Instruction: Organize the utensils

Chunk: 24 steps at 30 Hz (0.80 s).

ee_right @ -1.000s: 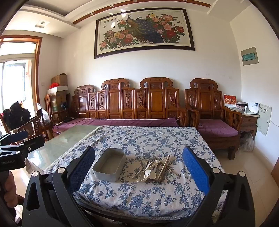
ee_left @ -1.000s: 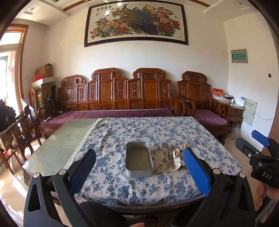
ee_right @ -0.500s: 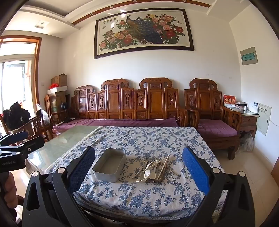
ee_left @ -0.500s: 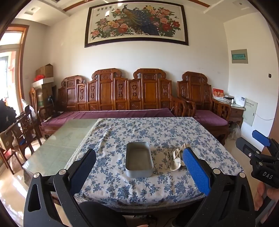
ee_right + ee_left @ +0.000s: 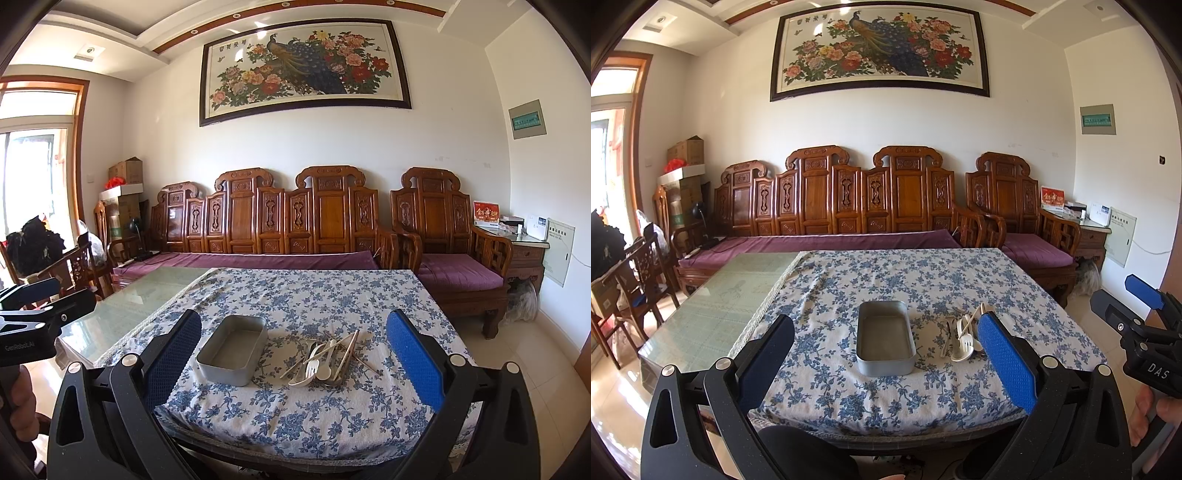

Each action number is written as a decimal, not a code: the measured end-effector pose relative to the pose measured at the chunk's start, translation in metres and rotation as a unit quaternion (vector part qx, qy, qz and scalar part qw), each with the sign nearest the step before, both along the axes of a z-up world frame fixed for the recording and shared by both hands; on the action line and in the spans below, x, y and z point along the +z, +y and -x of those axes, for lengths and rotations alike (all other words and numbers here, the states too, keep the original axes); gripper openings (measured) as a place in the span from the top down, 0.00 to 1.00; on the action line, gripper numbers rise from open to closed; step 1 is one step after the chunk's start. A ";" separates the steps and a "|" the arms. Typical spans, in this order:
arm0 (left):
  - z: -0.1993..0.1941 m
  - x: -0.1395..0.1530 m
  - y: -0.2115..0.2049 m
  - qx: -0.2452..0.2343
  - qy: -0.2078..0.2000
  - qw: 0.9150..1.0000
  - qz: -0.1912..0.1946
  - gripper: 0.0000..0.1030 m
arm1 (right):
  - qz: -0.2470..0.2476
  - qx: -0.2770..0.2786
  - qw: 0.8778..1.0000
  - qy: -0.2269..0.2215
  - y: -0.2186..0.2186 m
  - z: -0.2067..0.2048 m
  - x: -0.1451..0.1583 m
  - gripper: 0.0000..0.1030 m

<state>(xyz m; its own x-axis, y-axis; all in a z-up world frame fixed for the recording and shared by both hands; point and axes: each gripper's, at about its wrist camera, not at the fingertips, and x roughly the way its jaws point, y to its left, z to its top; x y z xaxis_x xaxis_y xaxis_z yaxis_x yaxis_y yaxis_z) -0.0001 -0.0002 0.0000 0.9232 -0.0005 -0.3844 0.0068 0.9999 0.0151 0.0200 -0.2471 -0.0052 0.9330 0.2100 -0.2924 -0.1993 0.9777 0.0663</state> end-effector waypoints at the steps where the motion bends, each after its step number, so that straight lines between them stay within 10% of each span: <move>1: 0.000 0.000 0.000 0.000 0.000 1.000 0.000 0.06 | 0.000 0.000 1.000 0.000 0.000 0.000 0.000 0.02; 24: 0.000 0.001 -0.001 0.001 -0.003 1.000 0.000 0.06 | -0.001 -0.001 1.000 -0.002 0.002 0.000 0.001 0.02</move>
